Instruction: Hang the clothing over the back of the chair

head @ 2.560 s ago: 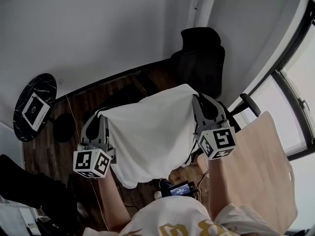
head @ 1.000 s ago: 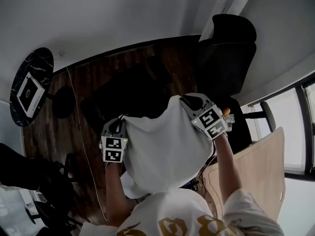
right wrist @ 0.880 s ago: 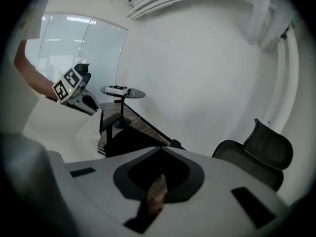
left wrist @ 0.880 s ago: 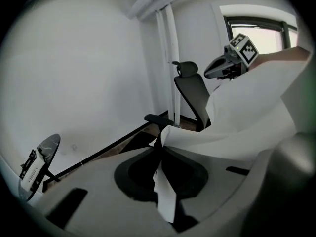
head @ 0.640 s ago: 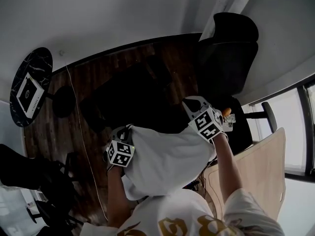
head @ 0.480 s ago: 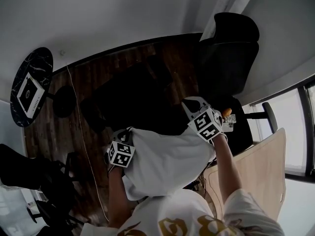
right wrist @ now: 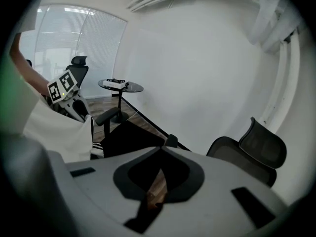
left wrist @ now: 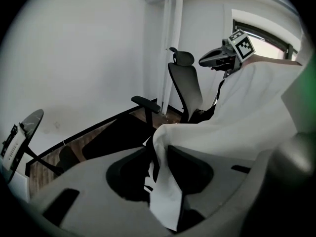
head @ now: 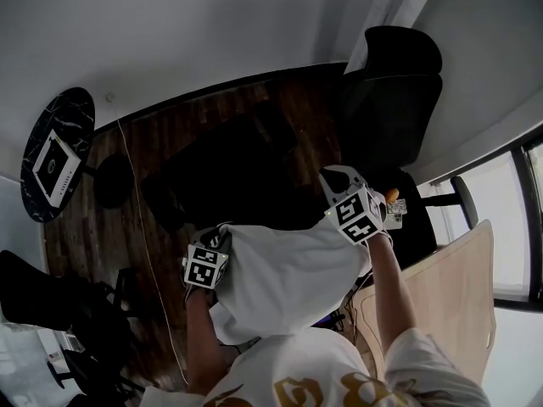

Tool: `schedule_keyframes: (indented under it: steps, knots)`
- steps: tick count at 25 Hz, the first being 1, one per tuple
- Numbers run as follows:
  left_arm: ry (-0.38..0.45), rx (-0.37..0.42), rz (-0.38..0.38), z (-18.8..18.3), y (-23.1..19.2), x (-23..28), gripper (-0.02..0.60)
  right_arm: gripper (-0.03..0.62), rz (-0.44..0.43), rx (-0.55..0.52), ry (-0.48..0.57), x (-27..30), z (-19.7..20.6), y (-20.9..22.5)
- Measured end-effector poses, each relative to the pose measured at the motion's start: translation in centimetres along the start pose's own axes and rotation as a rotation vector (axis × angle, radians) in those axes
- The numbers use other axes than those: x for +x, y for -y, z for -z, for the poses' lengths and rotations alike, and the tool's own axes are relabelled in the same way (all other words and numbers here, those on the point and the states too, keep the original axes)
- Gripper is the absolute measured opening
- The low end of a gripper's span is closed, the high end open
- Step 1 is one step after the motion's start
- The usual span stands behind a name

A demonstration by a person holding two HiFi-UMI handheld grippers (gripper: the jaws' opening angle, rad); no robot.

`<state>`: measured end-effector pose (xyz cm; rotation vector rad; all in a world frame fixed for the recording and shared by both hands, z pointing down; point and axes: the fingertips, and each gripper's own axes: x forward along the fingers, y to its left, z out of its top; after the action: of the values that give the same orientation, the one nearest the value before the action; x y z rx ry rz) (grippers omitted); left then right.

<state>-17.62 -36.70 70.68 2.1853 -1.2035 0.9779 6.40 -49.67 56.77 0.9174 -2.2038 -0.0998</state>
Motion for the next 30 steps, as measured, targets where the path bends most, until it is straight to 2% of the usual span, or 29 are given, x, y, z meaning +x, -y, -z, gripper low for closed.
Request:
schedule_keyframes:
  steps: [4,6,7,8,11,14,16,20,21,22,23,28,30]
  knots:
    - [-0.008,-0.056,0.0,0.5,-0.2,-0.9,0.142,0.012,0.027,0.055,0.071,-2.2,-1.9,0.5]
    - [0.003,-0.099,0.024,0.8,0.0,-1.5,0.174,0.012,0.043,0.062,0.111,-3.4,-3.4,0.7]
    - [0.01,-0.121,0.038,1.0,0.1,-1.8,0.209,0.012,0.051,0.059,0.125,-4.0,-4.0,0.7]
    - [0.015,-0.139,0.048,1.1,0.1,-2.0,0.318,0.012,0.058,0.056,0.137,-4.6,-4.6,0.7]
    - [0.047,-0.155,0.023,1.1,-0.6,-3.4,0.333,0.012,0.08,0.075,0.174,-6.5,-6.0,0.5]
    - [0.158,-0.175,-0.064,-0.5,-2.0,-5.8,0.333,0.012,0.098,0.121,0.217,-8.8,-7.2,-0.2]
    - [0.245,-0.197,-0.109,-1.8,-2.6,-7.6,0.313,0.012,0.119,0.113,0.233,-10.4,-8.1,-0.8]
    - [0.366,-0.184,-0.15,-4.4,-2.6,-11.5,0.199,0.012,0.154,0.1,0.254,-13.2,-9.1,-1.8]
    - [0.392,-0.173,-0.155,-4.9,-2.4,-12.6,0.162,0.012,0.16,0.107,0.259,-13.9,-9.2,-2.3]
    - [0.417,-0.164,-0.158,-5.5,-2.0,-13.8,0.065,0.012,0.164,0.121,0.265,-14.6,-9.1,-2.8]
    - [0.441,-0.159,-0.157,-5.9,-1.7,-15.0,0.02,0.012,0.165,0.143,0.274,-15.4,-8.9,-3.4]
    - [0.564,-0.124,-0.163,-8.2,-0.6,-20.8,0.02,0.012,0.185,0.293,0.335,-19.1,-7.8,-5.9]
    - [0.601,-0.127,-0.136,-8.7,0.5,-22.3,0.02,0.012,0.161,0.374,0.369,-20.5,-7.4,-7.5]
